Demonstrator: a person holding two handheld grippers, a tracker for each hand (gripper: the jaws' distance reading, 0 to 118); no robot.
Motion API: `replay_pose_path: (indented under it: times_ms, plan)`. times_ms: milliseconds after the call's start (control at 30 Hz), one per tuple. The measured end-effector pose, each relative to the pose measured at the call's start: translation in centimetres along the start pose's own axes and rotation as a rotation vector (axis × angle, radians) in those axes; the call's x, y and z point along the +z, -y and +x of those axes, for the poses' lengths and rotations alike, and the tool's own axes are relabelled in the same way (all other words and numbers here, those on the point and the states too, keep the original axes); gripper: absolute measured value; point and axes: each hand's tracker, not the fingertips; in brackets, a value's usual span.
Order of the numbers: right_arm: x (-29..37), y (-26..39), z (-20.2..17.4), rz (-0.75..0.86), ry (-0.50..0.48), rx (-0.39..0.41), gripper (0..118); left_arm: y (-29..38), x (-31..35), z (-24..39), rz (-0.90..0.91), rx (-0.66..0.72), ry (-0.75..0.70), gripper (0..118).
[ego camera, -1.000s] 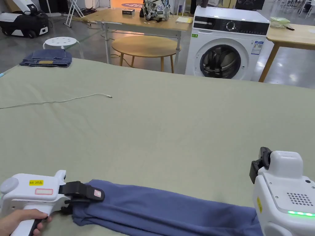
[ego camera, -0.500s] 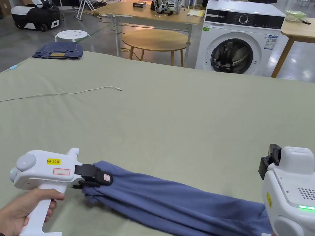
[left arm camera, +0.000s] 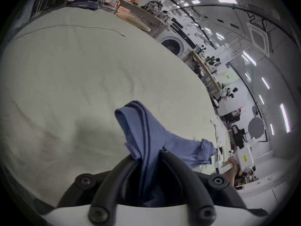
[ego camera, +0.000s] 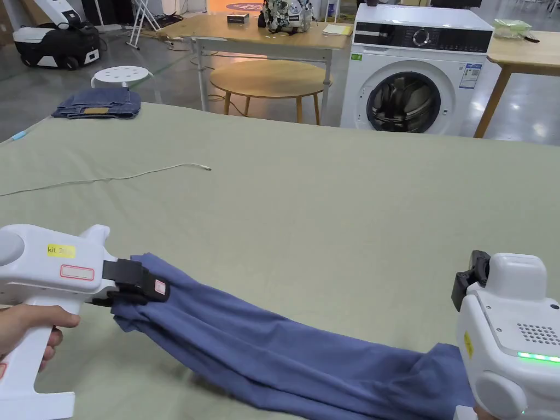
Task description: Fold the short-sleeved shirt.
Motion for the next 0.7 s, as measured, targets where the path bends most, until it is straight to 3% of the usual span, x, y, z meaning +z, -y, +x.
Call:
replay_pose_path:
  times_ms: [333, 567, 700]
  plan:
    - [0.5, -0.3, -0.3, -0.014, 0.006, -0.005, 0, 1.2, -5.5, 8.5, -0.102, -0.028, 0.251, 4]
    - [0.3, 0.4, 0.5, -0.035, 0.018, -0.008, 0, 2.9, -13.4, 12.9, -0.178, -0.022, 0.233, 4]
    - [0.4, 0.7, 0.9, -0.054, 0.028, -0.006, 0, 4.1, -18.7, 13.5, -0.259, -0.035, 0.119, 4]
